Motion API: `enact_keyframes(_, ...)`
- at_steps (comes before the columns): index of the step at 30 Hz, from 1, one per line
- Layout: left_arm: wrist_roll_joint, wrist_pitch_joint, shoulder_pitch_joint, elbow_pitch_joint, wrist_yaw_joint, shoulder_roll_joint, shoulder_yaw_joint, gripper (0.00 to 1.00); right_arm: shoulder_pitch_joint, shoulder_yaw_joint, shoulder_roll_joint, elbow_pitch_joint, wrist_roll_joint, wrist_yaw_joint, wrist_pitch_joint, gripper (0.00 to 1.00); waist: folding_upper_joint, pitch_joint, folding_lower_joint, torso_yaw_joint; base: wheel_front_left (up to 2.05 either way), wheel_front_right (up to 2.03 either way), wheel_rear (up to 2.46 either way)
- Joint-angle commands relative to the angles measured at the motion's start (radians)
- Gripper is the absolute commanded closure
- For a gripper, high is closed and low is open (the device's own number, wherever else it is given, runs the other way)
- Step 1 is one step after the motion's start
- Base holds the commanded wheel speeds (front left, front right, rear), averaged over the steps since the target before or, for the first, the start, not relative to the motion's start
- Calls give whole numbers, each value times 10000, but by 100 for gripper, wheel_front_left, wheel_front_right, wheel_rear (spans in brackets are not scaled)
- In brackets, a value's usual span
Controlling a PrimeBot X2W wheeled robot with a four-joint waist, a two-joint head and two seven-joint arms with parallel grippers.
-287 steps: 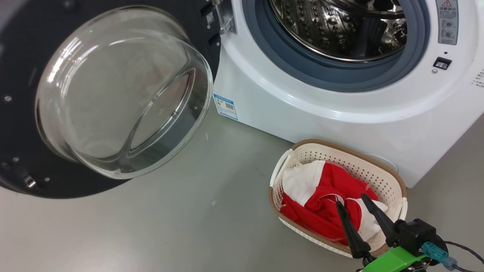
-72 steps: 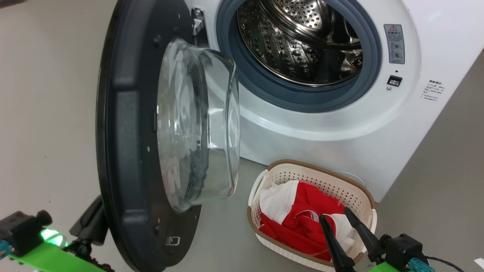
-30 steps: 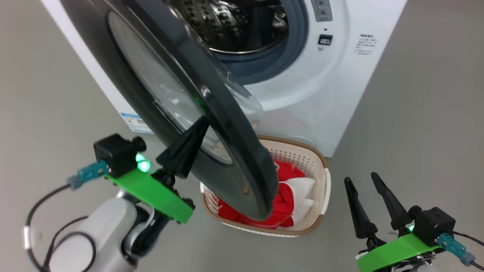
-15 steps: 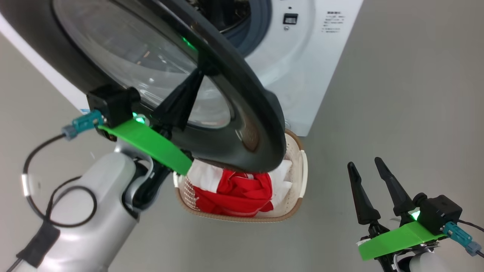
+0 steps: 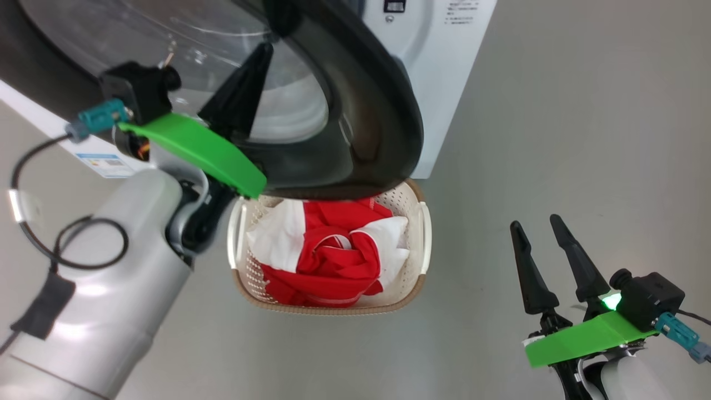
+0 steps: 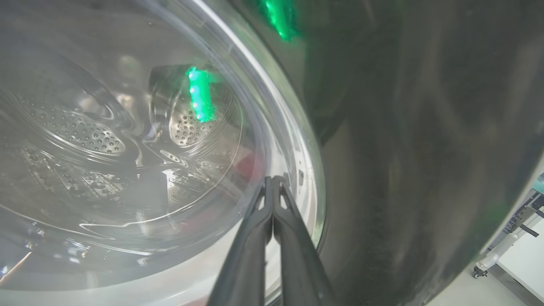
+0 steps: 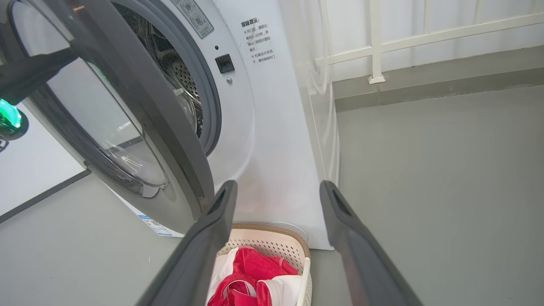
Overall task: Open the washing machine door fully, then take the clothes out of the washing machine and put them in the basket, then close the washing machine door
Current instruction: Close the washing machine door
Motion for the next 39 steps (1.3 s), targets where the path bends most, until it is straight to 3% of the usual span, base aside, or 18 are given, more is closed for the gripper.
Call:
enact_keyframes(1, -128, -78, -566, -22, -56, 287, 355, 100, -310, 272, 3, -281, 28, 63, -65, 0, 0, 168, 0, -175, 0, 0, 0)
enact_keyframes(12, -348, -78, -1471, 654, -56, 529, 338, 100, -527, 332, 3, -338, 212, 63, -65, 0, 0, 527, 0, -715, 0, 0, 0)
enact_keyframes(20, -311, -78, -1205, 694, -56, 601, 351, 100, -416, 196, 3, -334, 192, 63, -65, 0, 0, 407, 0, -635, 0, 0, 0)
enact_keyframes(39, 907, -78, 2045, 156, -56, 251, 1724, 100, 303, -85, 3, -134, -219, 63, -65, 0, 0, -971, 0, 73, 0, 0, 0)
